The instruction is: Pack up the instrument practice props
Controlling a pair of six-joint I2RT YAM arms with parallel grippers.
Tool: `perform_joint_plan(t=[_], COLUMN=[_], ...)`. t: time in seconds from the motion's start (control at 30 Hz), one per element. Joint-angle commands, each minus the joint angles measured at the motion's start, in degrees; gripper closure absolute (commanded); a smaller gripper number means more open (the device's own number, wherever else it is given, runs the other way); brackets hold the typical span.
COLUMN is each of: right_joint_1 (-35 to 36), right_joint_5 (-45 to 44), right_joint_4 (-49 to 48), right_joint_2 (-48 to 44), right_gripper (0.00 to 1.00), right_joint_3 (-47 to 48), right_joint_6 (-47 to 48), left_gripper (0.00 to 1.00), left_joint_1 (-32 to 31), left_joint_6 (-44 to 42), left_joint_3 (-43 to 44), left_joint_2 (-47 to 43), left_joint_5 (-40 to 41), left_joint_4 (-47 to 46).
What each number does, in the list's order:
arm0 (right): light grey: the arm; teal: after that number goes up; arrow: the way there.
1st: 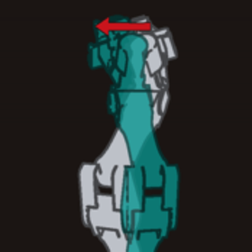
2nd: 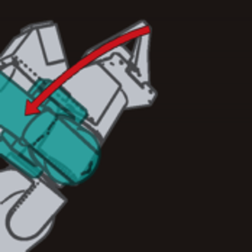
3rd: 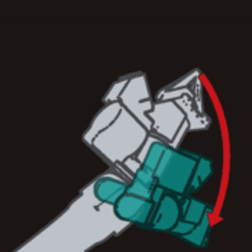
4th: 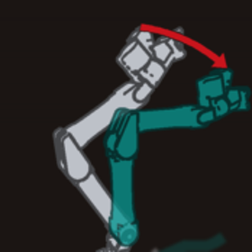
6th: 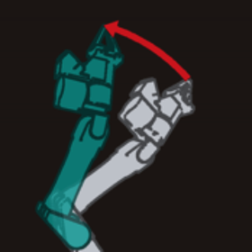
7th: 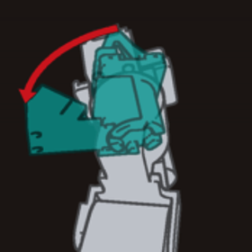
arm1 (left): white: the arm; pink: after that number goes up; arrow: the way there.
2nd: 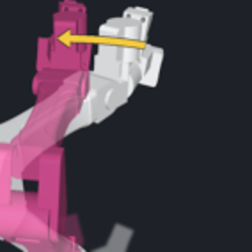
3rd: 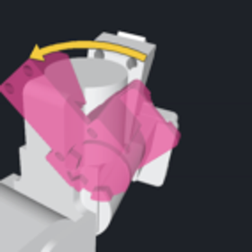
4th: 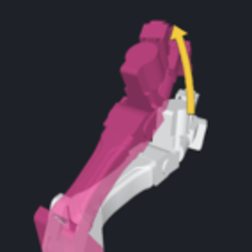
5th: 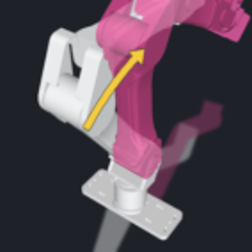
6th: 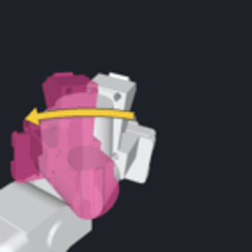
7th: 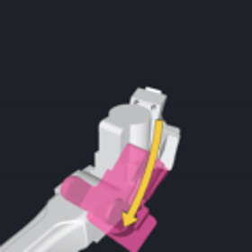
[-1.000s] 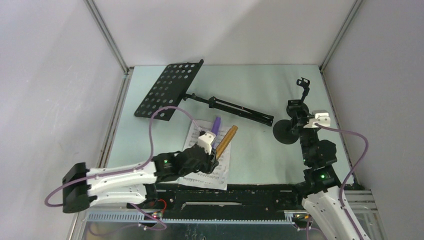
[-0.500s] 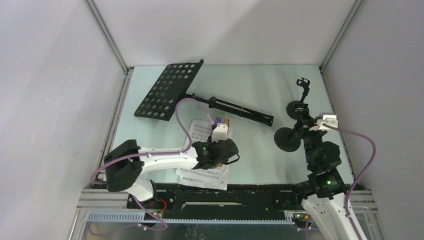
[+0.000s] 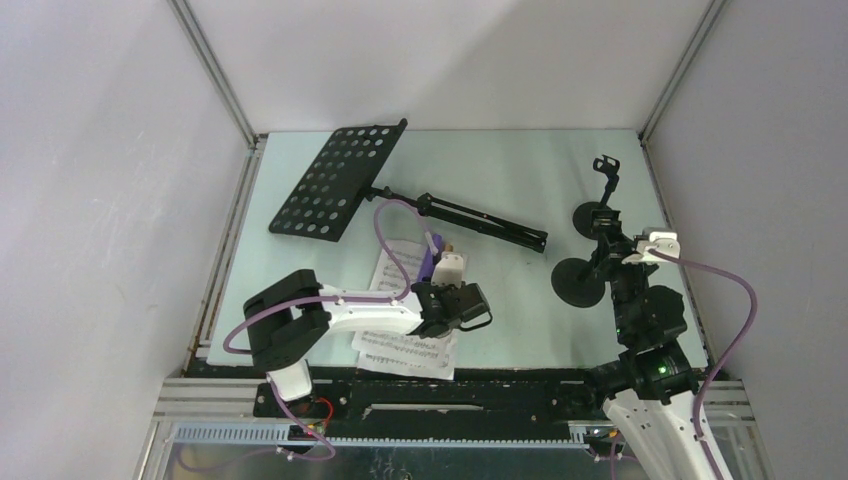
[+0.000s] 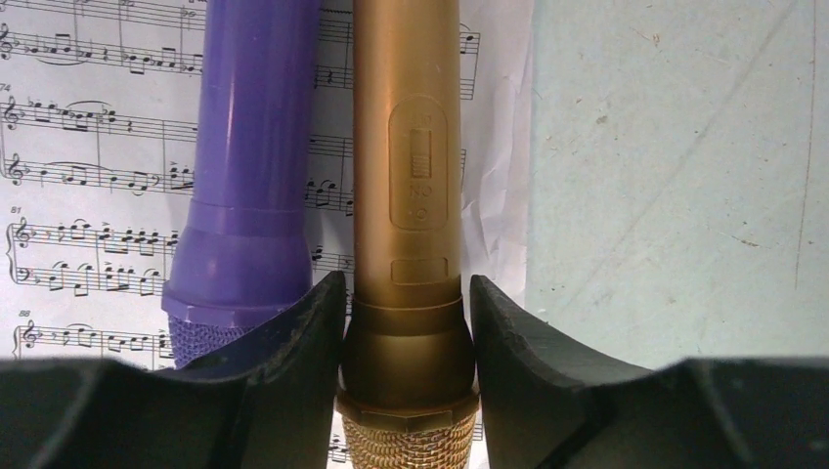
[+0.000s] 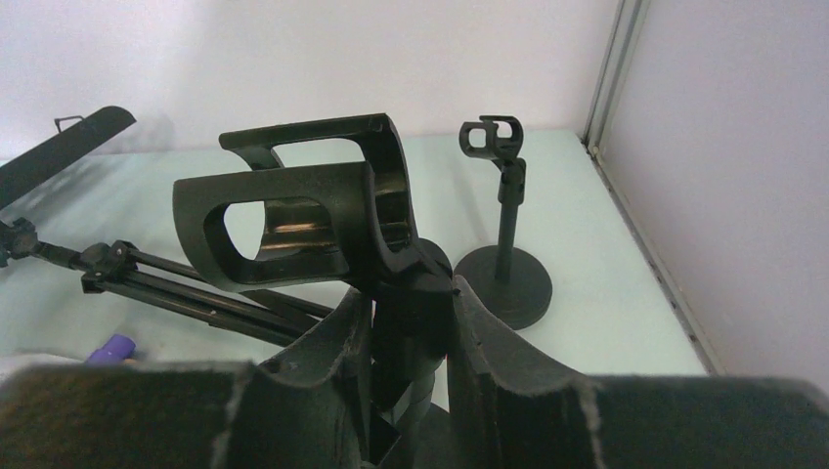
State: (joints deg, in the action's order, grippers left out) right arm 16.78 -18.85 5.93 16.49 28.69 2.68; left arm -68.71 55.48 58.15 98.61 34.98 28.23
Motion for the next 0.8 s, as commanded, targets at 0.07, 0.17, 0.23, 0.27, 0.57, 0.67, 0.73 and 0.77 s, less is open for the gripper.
perform_joint_plan(t=[0.07,0.17,0.23,0.27,0.57,0.67,0.73,0.77], right_joint_1=[-0.5,-0.6,-0.6,-0.6,-3.4,-8.6,-13.3,-15.6], right_joint_5=[-0.1,-0.1,-0.1,0.0,-6.8,-4.1,-0.2,1.6], right_joint_4=[-2.7,-2.3,-2.3,-2.3,-8.5,-16.5,-21.2,-22.9], right_joint_2=[-0.2,0.2,0.4,0.4,8.0,11.9,14.9,16.4], right_gripper=[1.00,1.00,1.00,1.00,0.99,0.99,1.00,1.00], right_joint_3=[4.2,4.2,4.2,4.2,0.5,-2.7,-3.2,-3.2], right_joint_6=[-0.4,-0.6,-0.6,-0.6,2.4,0.9,-1.3,-2.2], left_gripper=[0.38,0.33,0.29,0.27,0.17,0.10,0.09,0.09], left_joint_1=[-0.2,-0.4,-0.7,-0.9,-2.9,-5.2,-6.1,-6.5], left_joint_6=[-0.1,-0.8,-1.5,-1.9,-4.0,-5.2,-5.5,-5.4], left_joint_3=[4.0,4.8,5.3,5.5,7.4,8.6,8.7,8.6], left_joint_2=[-2.1,-2.5,-3.0,-3.2,-7.4,-8.9,-10.0,-10.6], left_joint_5=[4.0,4.6,4.6,4.7,6.4,8.2,8.0,8.0], left_joint_4=[2.3,3.6,4.0,4.1,5.8,6.9,7.0,7.0])
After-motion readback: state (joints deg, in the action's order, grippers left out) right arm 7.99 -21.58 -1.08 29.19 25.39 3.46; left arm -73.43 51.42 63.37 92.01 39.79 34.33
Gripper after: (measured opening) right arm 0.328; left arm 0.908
